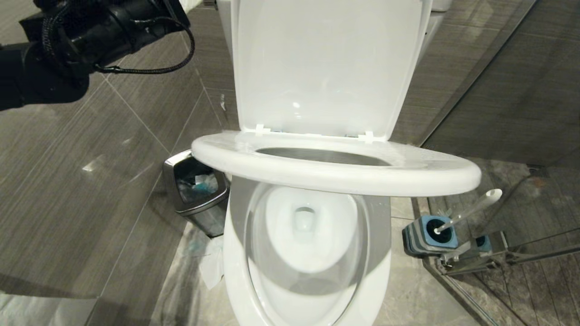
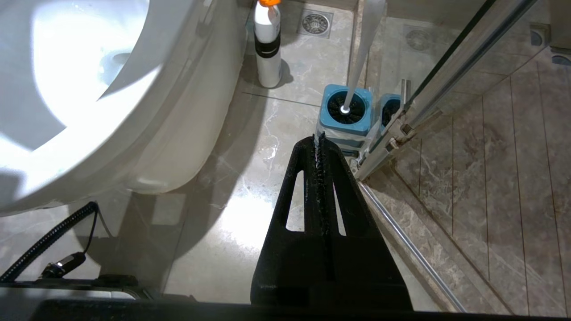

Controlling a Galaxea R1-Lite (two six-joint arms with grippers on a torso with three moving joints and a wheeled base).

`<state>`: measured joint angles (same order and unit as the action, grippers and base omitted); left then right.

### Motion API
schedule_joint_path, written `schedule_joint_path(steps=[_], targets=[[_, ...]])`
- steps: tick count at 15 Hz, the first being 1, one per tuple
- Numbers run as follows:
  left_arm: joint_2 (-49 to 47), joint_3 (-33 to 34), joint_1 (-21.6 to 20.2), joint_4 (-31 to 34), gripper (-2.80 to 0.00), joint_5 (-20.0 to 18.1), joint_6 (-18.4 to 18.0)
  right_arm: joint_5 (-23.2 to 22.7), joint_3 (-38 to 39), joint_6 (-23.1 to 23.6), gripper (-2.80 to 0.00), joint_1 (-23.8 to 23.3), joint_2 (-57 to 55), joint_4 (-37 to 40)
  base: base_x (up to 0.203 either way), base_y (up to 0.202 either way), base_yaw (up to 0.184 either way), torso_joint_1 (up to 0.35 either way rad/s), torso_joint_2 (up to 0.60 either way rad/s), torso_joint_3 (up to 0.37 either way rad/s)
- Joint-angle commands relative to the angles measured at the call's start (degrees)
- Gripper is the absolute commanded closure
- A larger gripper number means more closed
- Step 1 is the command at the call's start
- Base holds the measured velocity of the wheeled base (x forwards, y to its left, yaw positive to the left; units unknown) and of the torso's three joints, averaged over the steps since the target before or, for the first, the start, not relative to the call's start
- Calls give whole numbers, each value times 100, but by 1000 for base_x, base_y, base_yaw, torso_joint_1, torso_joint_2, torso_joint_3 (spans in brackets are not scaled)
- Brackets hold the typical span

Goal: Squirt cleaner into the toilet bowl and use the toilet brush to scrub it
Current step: Close the toilet lid

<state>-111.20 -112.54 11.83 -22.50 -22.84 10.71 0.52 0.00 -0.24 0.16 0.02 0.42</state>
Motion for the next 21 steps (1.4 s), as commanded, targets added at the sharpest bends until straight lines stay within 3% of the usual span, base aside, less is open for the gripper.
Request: schedule_joint_path(steps=[1, 5, 21], targets=[[-240, -4, 125, -48, 0, 7, 18, 0, 0, -2, 0, 2, -2, 2, 0, 0, 0, 0, 0, 0], [-458, -4, 232, -368, 0, 76, 36, 0, 0, -2, 0, 2, -2, 2, 0, 0, 0, 0, 0, 0], [-739, -4, 444, -459, 0, 69, 68, 0, 0, -2, 0, 2, -2, 2, 0, 0, 0, 0, 0, 0]])
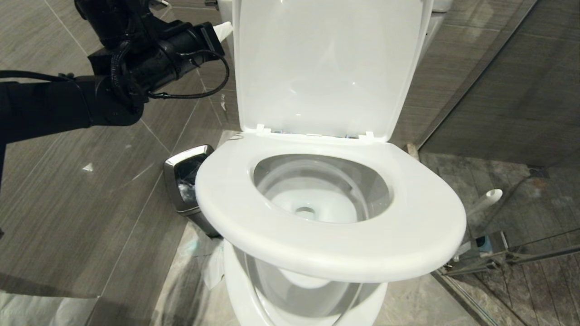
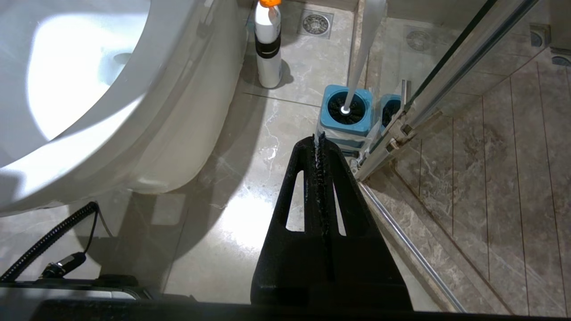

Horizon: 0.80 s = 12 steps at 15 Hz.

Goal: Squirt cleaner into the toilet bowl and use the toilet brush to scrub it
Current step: Close the toilet lid

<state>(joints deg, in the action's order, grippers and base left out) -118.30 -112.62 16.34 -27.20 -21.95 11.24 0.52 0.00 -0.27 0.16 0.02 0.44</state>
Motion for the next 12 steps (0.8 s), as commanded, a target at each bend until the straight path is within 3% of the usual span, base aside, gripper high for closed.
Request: schedule_joint_path(steps=[1, 8, 10, 12], targets=[[-2, 4, -57, 35, 0, -53, 18, 1, 1, 0, 0, 2, -2, 0, 0, 0, 0, 0, 0, 0], [173, 12, -270, 545, 0, -1356, 161, 1, 3, 0, 0, 2, -2, 0, 0, 0, 0, 0, 0, 0], [193, 12, -292, 558, 0, -1607, 348, 1, 1, 0, 0, 2, -2, 0, 0, 0, 0, 0, 0, 0], [240, 12, -357, 543, 0, -1619, 402, 1, 0, 0, 0, 2, -2, 0, 0, 0, 0, 0, 0, 0]])
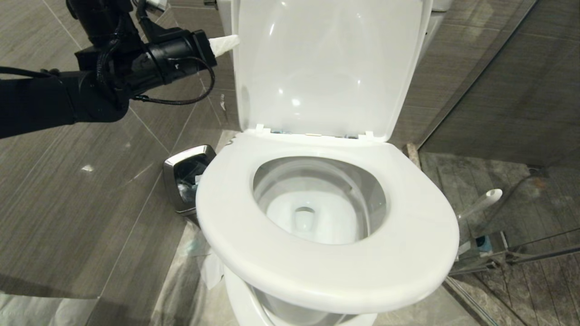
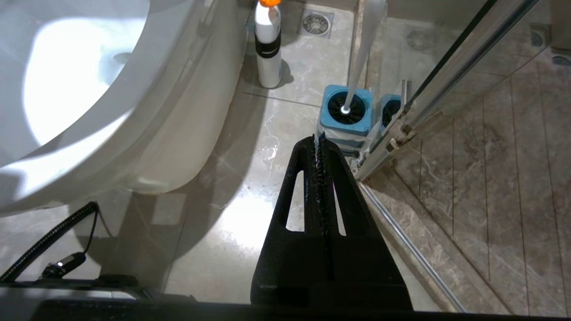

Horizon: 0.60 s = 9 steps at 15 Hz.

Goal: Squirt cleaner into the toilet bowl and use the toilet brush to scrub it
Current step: Close the toilet lid

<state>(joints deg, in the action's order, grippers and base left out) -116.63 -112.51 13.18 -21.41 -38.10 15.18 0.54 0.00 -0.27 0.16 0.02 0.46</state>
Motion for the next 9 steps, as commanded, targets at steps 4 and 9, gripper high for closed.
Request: schedule_joint_path(steps=[4, 9], targets=[[190, 1, -225, -74, 0, 509, -121, -2, 5, 0, 0, 2, -2, -2, 0, 0, 0, 0, 0, 0], [105, 1, -168, -243, 0, 1212, -121, -2, 2, 0, 0, 2, -2, -2, 0, 0, 0, 0, 0, 0]])
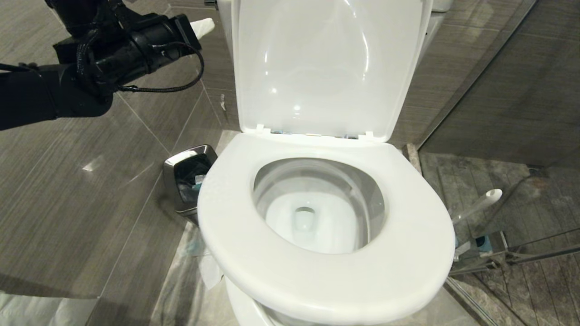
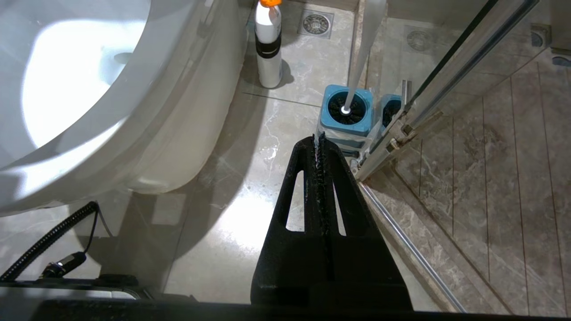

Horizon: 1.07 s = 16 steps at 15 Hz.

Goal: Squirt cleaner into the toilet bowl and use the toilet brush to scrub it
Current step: Close the toilet lid

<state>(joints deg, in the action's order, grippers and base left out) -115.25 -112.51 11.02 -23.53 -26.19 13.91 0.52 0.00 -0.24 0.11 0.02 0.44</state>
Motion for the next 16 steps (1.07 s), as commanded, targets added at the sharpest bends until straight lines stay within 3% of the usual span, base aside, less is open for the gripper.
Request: schedule_joint_path(steps=[1, 16], targets=[[-41, 1, 67, -29, 0, 92, -2, 0, 0, -2, 0, 7, -2, 0, 0, 0, 0, 0, 0, 0], [-295, -7, 260, -28, 0, 351, -29, 0, 8, -2, 0, 7, -2, 0, 0, 0, 0, 0, 0, 0]])
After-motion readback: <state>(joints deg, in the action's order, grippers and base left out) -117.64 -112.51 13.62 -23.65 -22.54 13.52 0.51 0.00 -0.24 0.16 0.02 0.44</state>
